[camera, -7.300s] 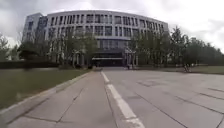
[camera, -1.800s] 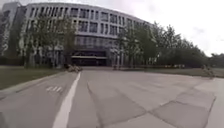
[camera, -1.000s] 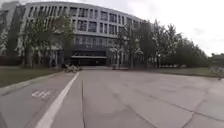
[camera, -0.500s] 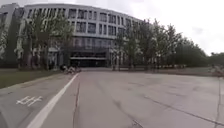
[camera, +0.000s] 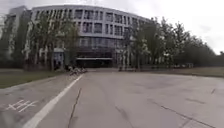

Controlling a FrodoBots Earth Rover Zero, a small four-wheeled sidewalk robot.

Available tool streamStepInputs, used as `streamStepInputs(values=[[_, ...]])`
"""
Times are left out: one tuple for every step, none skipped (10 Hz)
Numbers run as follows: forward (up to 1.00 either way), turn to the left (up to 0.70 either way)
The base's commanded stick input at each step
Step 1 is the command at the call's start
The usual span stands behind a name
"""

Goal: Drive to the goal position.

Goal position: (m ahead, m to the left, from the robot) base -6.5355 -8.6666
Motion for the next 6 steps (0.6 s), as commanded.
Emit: streamStepInputs(values=[[0.70,0.00],[0.70,0.00],[0.70,0.00],[0.70,0.00],[0.70,0.00],[0.70,0.00]])
